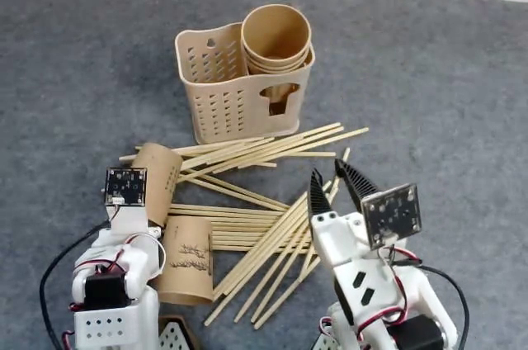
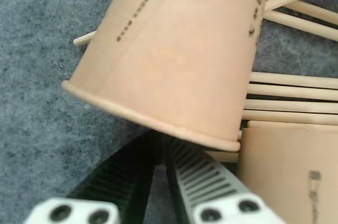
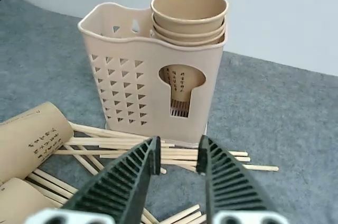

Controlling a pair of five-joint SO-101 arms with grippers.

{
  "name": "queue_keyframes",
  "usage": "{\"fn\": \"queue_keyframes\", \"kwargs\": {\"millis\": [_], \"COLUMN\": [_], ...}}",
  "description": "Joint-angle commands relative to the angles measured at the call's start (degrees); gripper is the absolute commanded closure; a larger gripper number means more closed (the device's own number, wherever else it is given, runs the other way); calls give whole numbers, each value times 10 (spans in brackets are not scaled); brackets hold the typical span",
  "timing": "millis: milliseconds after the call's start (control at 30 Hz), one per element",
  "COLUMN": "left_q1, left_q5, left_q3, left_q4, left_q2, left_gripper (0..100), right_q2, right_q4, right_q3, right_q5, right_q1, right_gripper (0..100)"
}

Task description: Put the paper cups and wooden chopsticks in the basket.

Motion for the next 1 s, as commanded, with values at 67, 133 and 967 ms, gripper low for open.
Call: {"fn": "queue_keyframes", "kwargs": {"millis": [67,133,967], "left_q1": [9,9,-38], "left_q5": [-3,-3,-18], "left_q3": [11,11,-119], "left_q4": [3,3,1], "left_q2": [-3,-3,-4], "left_gripper": [993,993,989], "right_q2": [-29,-27,-27], "right_q4": [3,4,-226], "right_q3": [28,33,231], "right_q5": [-5,-5,-77], "right_q1": [0,0,131], "right_gripper": [887,894,947]}}
